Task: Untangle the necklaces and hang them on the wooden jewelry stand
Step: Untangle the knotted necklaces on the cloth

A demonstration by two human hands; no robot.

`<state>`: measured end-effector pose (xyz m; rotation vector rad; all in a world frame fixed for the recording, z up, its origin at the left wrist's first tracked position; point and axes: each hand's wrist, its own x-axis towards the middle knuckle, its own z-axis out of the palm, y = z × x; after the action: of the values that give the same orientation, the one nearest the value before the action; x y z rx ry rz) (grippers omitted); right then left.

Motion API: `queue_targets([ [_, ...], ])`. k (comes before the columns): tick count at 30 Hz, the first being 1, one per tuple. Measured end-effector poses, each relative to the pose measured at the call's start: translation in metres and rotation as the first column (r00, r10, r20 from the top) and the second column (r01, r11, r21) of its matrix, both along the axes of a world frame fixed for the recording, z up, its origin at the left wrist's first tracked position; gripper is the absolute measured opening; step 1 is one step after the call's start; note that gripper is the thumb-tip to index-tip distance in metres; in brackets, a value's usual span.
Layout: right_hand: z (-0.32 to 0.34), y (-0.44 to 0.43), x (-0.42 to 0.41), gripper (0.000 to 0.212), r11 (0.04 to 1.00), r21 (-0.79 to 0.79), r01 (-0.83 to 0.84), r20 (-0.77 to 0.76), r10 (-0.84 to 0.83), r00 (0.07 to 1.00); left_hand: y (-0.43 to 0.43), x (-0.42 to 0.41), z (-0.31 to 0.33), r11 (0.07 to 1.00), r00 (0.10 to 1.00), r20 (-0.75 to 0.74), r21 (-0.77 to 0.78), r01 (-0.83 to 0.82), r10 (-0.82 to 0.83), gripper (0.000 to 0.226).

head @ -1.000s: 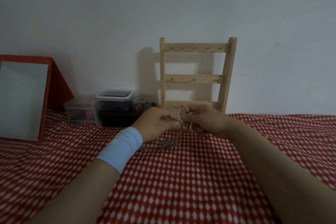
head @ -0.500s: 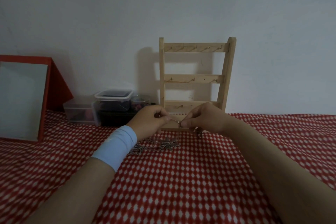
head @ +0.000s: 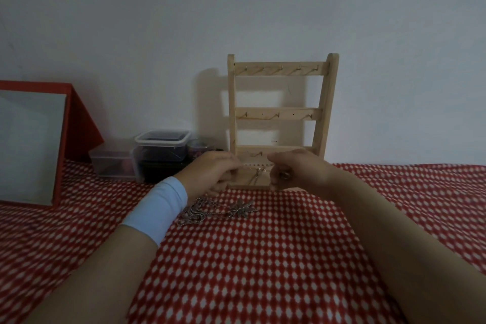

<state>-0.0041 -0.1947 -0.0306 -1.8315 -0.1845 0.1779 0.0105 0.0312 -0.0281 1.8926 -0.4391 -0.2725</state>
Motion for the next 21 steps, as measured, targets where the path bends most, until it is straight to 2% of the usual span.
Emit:
queue_targets([
  [1,0.003,-0.002,-0.002,0.032,0.997,-0.072,-0.016,0.008,0.017,1.0,0.002,-0.003,0.003,0.994,0.995,-0.047,0.06,0.096,-0.093,0.031],
  [3,0.013,-0.006,-0.006,0.033,0.932,-0.341,-0.124,-0.066,0.108,0.992,0.006,-0.012,0.013,0.914,0.929,-0.217,0.212,0.346,-0.301,0.024],
  [5,0.024,-0.008,-0.01,0.025,0.759,-0.544,-0.359,-0.347,0.186,0.919,0.005,-0.02,0.019,0.771,0.816,-0.4,0.319,0.551,-0.417,0.027],
  [7,0.033,-0.006,-0.018,0.019,0.641,-0.524,-0.561,-0.591,0.2,0.781,0.003,-0.024,0.021,0.7,0.784,-0.434,0.379,0.605,-0.443,0.032],
  [8,0.036,-0.004,-0.02,0.022,0.622,-0.512,-0.593,-0.626,0.202,0.753,0.001,-0.023,0.022,0.715,0.809,-0.397,0.395,0.577,-0.434,0.032],
  [10,0.039,-0.001,-0.021,0.027,0.625,-0.56,-0.543,-0.563,0.193,0.803,0.002,-0.017,0.021,0.794,0.895,-0.24,0.414,0.445,-0.376,0.027],
  [11,0.037,0.002,-0.019,0.026,0.639,-0.608,-0.472,-0.466,0.194,0.863,0.003,-0.013,0.02,0.831,0.936,-0.13,0.431,0.351,-0.328,0.023],
  [13,0.025,0.01,-0.011,0.02,0.68,-0.687,-0.256,-0.162,0.201,0.966,0.008,-0.005,0.015,0.872,0.972,0.111,0.472,0.132,-0.207,0.016],
  [15,0.005,0.021,-0.003,0.017,0.719,-0.692,-0.063,0.109,0.19,0.976,0.011,0.003,0.005,0.856,0.958,0.255,0.517,-0.018,-0.134,0.016],
  [16,-0.005,0.027,0.001,0.018,0.707,-0.707,-0.017,0.173,0.196,0.965,0.012,0.004,-0.001,0.826,0.955,0.263,0.563,-0.037,-0.136,0.019],
  [19,-0.026,0.037,0.007,0.032,0.576,-0.816,-0.05,0.159,0.307,0.938,0.013,0.008,-0.016,0.68,0.957,0.21,0.733,-0.018,-0.201,0.034],
  [21,-0.03,0.038,0.007,0.034,0.567,-0.819,-0.089,0.129,0.333,0.934,0.015,0.011,-0.018,0.665,0.945,0.251,0.746,-0.05,-0.21,0.022],
])
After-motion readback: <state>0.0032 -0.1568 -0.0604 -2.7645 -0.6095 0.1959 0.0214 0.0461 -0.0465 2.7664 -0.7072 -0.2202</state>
